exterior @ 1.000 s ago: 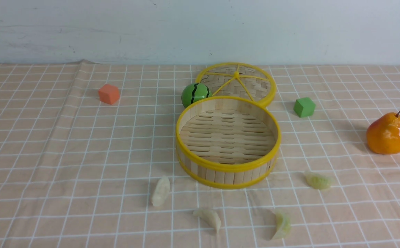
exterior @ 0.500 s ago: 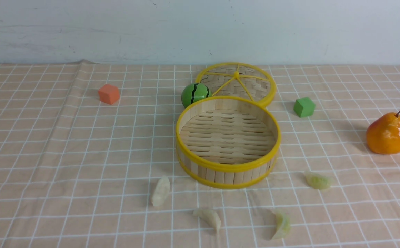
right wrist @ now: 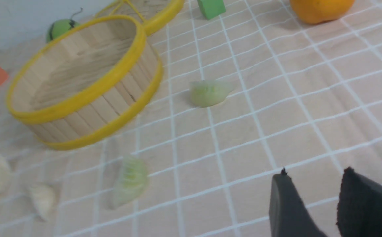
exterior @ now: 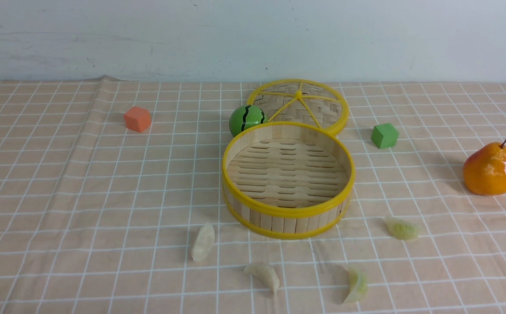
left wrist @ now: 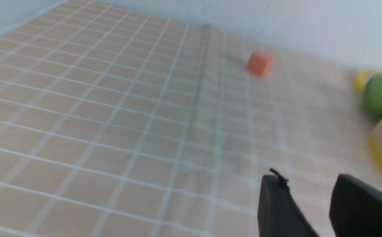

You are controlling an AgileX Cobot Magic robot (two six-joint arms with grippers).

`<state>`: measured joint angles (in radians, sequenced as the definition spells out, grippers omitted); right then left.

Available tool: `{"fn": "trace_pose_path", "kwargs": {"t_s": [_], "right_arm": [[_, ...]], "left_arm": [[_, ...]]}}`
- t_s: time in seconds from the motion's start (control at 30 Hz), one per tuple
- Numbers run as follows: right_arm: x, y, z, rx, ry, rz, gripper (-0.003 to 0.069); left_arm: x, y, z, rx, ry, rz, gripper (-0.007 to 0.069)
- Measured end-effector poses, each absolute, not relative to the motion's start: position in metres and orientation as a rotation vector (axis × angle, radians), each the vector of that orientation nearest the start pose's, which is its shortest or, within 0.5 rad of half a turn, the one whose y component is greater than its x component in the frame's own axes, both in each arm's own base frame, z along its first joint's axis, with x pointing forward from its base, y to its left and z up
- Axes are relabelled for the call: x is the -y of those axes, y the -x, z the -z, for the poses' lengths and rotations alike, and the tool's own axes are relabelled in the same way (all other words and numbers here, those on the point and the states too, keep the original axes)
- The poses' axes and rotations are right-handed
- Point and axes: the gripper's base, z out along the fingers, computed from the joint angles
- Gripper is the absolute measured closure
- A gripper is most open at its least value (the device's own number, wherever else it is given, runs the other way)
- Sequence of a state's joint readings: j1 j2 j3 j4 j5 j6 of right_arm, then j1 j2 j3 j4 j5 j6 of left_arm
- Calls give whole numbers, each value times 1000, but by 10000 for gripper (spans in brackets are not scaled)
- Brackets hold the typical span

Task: Put the dumplings into the steamer on the table with the brown tablecloth.
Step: 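Reach for and grasp a dumpling on the table with the left gripper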

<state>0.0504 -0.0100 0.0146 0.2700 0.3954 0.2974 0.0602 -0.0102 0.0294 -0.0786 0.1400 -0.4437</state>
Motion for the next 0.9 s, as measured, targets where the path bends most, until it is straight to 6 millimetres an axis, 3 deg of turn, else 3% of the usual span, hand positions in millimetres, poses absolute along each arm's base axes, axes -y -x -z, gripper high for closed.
{"fn": "trace_pose_path", "kwargs": {"t_s": [0.2,0.37,0.57,0.73,0.9], "right_arm": [[-29,-49,-179,-1734,-900,-1158,420],[-30,-49,-183,-1688,-930,-1233,420],[-27,-51,-186,-1677,-792,-1116,420],[-30,-45,-217,-1673,-495,-977,433],[-30,-48,-267,-1673,-255,-776,587]], "left_arm": [[0,-57,-200,-1210,1148,1139,387],[1,-57,-200,-1121,1291,1299,387],[4,-56,-205,-1175,1254,1289,387],[11,-43,-259,-1370,824,996,423],[15,-52,-316,-1734,517,625,580]]}}
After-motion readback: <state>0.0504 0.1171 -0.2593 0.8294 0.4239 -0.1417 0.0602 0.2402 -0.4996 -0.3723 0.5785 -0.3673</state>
